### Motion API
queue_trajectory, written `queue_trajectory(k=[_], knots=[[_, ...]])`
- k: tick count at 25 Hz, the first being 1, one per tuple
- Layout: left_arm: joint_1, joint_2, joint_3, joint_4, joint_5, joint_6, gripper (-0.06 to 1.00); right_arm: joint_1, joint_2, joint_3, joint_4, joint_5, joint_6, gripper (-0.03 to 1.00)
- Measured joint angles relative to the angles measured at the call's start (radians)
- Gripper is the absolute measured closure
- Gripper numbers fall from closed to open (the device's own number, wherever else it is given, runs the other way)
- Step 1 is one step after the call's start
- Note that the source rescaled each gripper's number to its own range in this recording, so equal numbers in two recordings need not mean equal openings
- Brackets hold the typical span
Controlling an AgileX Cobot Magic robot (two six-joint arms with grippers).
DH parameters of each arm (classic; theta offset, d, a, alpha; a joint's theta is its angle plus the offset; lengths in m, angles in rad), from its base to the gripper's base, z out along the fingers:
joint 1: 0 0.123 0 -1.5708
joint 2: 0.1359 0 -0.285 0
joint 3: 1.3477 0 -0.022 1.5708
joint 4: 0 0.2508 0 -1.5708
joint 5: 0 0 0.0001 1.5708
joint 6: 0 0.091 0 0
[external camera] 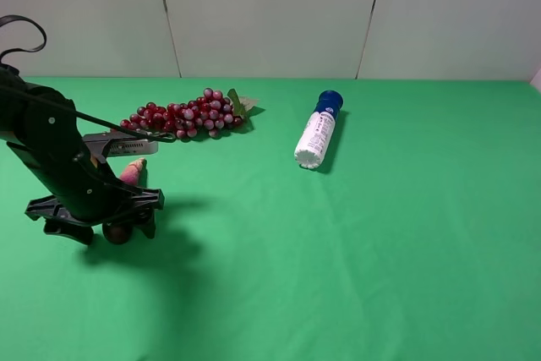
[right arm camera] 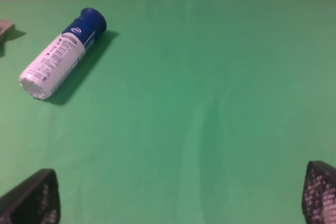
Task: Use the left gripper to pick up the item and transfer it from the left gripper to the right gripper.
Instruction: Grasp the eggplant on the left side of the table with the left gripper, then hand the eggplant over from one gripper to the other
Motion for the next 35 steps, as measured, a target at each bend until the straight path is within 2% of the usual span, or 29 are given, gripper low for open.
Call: queue_trajectory(k=[5,7,8,23,31,35], knots=[[0.000,0.000,0.000,0.000,0.000,0.000,0.73,0.000,0.000,0.000,0.000,0.000,0.000,-0.03],[0.000,0.000,0.000,0.000,0.000,0.000,0.92,0.000,0.000,0.000,0.000,0.000,0.000,-0.03],[0.000,0.000,0.000,0.000,0.000,0.000,0.94,0.000,0.000,0.000,0.000,0.000,0.000,-0.03],[0.000,0.000,0.000,0.000,0.001,0.000,0.94,0.000,0.000,0.000,0.000,0.000,0.000,-0.03],[0.000,-0.007,-0.001,0.000,0.069,0.020,0.94,0.000,0.000,0.000,0.000,0.000,0.000,-0.03],[0.000,-0.056,-0.001,0.025,0.112,0.022,0.94,0.000,0.000,0.000,0.000,0.000,0.000,-0.03]])
